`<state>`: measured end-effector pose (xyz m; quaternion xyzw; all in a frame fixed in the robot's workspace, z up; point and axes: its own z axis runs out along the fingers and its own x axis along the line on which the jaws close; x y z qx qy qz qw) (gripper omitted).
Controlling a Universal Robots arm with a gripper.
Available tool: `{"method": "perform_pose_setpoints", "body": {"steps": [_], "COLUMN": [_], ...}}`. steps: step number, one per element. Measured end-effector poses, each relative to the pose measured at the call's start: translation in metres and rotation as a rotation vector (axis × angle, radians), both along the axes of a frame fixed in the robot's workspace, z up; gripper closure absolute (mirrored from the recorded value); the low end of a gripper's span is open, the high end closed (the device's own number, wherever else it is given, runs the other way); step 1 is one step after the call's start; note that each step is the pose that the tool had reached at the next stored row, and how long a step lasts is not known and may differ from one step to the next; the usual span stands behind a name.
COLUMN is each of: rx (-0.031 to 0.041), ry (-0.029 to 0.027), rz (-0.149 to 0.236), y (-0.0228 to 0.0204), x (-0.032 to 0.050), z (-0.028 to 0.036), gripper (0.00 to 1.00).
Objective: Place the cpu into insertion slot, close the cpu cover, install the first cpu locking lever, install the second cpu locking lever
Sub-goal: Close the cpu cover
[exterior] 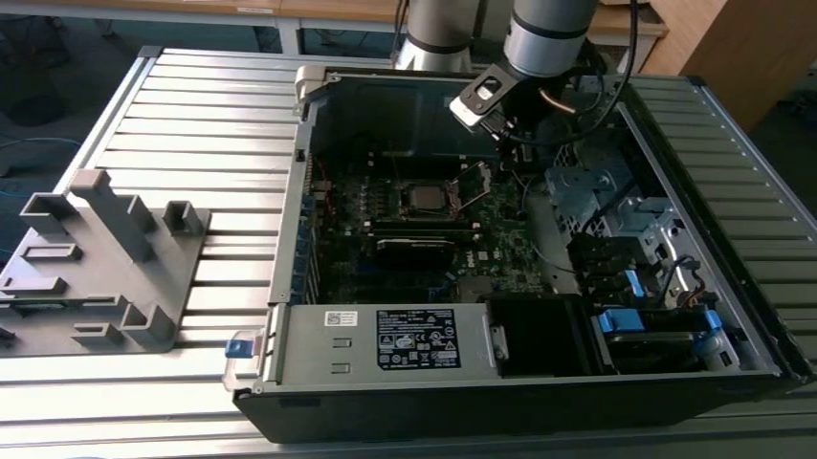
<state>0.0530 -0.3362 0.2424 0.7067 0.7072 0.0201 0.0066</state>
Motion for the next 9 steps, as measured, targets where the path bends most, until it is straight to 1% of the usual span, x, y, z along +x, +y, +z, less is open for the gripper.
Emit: {"method": "perform_pose_setpoints", "body": {"steps": [5, 9], "rx": [0.0002, -0.0001], "ry": [-0.0001, -0.0001], "rz": [0.000, 0.000], "y": [0.0000, 0.0000], "x": [-0.0012, -0.0075], "z": [-0.0004, -0.0008], "gripper": [0.89, 0.89]}}
